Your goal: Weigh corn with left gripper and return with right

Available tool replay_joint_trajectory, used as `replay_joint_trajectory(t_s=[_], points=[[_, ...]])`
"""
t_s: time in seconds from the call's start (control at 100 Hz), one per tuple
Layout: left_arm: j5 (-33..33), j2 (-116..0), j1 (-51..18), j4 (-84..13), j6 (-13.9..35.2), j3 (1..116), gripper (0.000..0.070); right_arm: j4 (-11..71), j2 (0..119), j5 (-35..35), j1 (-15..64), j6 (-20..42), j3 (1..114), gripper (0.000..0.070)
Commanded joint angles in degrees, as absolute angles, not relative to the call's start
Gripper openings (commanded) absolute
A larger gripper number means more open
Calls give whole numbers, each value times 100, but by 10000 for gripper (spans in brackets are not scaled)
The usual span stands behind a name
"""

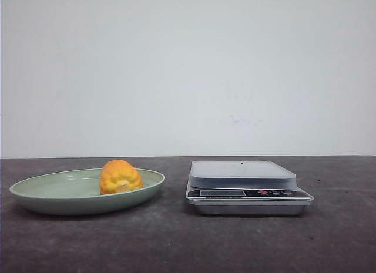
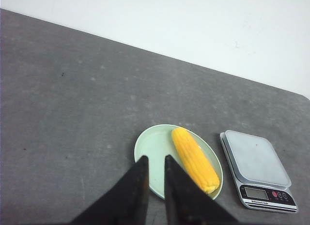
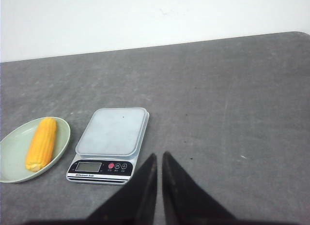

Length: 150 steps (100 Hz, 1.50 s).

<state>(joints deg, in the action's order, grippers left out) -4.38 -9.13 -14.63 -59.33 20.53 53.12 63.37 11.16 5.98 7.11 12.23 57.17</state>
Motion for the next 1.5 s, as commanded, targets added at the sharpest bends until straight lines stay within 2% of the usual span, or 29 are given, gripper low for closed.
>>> replay_joint_trajectory(t_s=[0.0,0.38,0.5,0.66,0.71,0.85,1.02,1.13,1.31,1.49], points=[[-425,-908,-1463,-5867,2038,5367,15,6257,1098,600,718,1245,5765,12],[-425,-908,-1463,-5867,2023,5367,14,6257,1098,600,718,1245,5765,12],[-880,-906,-1463,-5872,1691,5369,15,6257,1098,600,718,1245,5765,12],[-941,-906,-1413,-5747,1699,5192,15,6257,1098,600,718,1245,5765,12],[-919,-871,-1332,-5640,1874,5026,15,6257,1098,600,718,1245,5765,12],[-915,-683,-972,-4117,1785,4130,15,6257,1098,600,718,1245,5765,12],[-683,-390,-593,-1535,1321,2506,15,6257,1096,600,718,1245,5765,12],[-637,-270,-480,-486,1092,1417,15,6259,1098,600,718,1245,5765,12],[-626,-78,-408,47,1144,316,15,6257,1098,600,718,1245,5765,12],[-384,-19,-235,-362,1096,75,15,6259,1096,600,720,1243,5767,12]])
